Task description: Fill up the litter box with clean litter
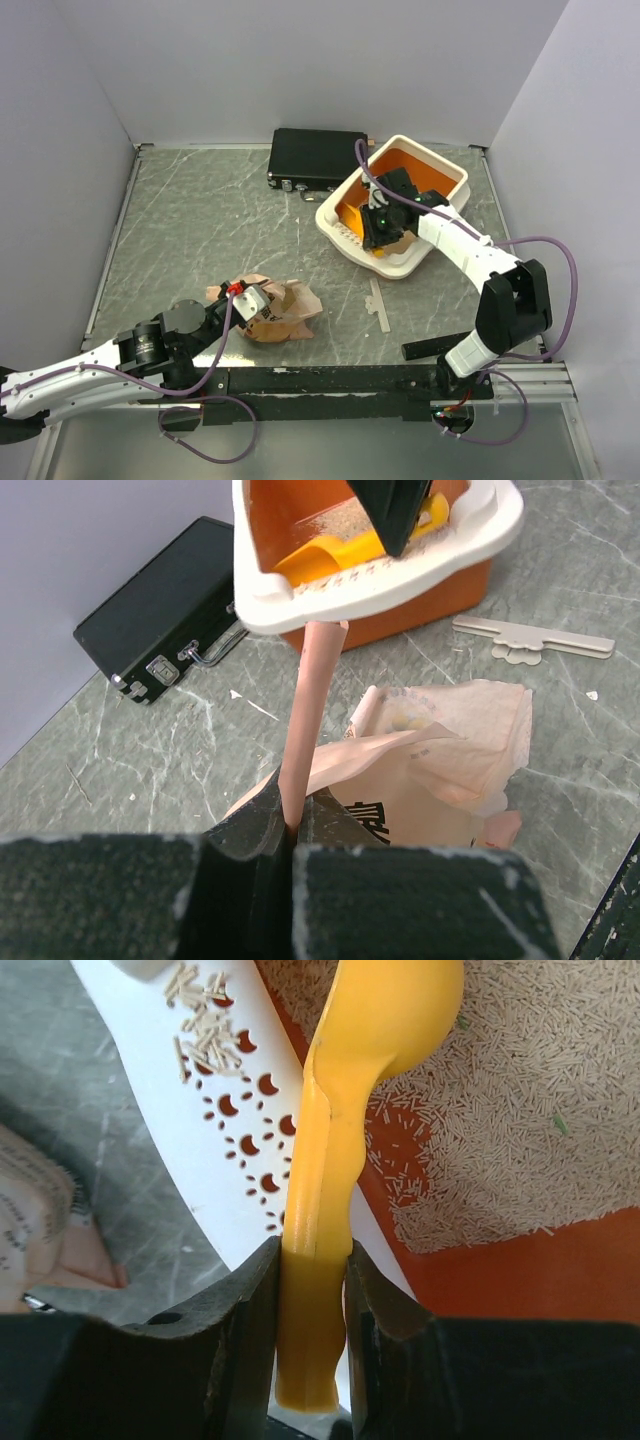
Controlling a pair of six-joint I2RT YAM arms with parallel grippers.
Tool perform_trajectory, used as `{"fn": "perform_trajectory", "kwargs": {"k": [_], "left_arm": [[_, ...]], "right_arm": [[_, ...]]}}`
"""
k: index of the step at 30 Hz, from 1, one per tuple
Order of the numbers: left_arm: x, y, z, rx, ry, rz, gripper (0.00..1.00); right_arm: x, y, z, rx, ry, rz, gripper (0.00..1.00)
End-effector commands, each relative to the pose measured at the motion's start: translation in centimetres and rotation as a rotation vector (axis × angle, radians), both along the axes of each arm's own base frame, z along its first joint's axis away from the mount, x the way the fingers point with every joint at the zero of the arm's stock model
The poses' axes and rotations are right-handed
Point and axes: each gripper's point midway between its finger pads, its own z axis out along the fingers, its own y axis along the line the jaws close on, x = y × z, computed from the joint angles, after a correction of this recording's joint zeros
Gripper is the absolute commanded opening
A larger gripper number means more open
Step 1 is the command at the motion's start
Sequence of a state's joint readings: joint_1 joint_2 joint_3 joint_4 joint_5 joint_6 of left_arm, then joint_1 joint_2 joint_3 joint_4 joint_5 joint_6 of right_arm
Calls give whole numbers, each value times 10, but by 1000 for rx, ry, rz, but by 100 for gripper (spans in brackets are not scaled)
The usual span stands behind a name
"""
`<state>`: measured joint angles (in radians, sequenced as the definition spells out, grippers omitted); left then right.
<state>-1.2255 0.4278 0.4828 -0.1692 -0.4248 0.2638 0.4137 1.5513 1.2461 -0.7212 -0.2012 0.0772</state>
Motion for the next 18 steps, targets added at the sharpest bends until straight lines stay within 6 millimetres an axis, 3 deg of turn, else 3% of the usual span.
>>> {"fn": "perform_trajectory", "kwargs": {"k": [1,3,9,13,14,18], "left_arm": [[-3,-2,33,-116,-10,-10,1],[-3,-2,32,-114,-9,-9,1],[-3,-2,33,-114,-11,-7,1],[-2,-2,32,-110,-10,-3,1],[-1,-1,33,-112,-12,2,1],[-3,-4,31,-108,-17,-17,1]], "right_arm": [[-41,59,10,163,103,145,0],[-37,56,15,150,77,114,0],[-33,20,25,-9,23,34,0],[-31,-10,31,-106,-58,-70,0],[-28,-21,42,-129,-121,-110,0],[-34,-26,58,-98,-190,-111,0]]}}
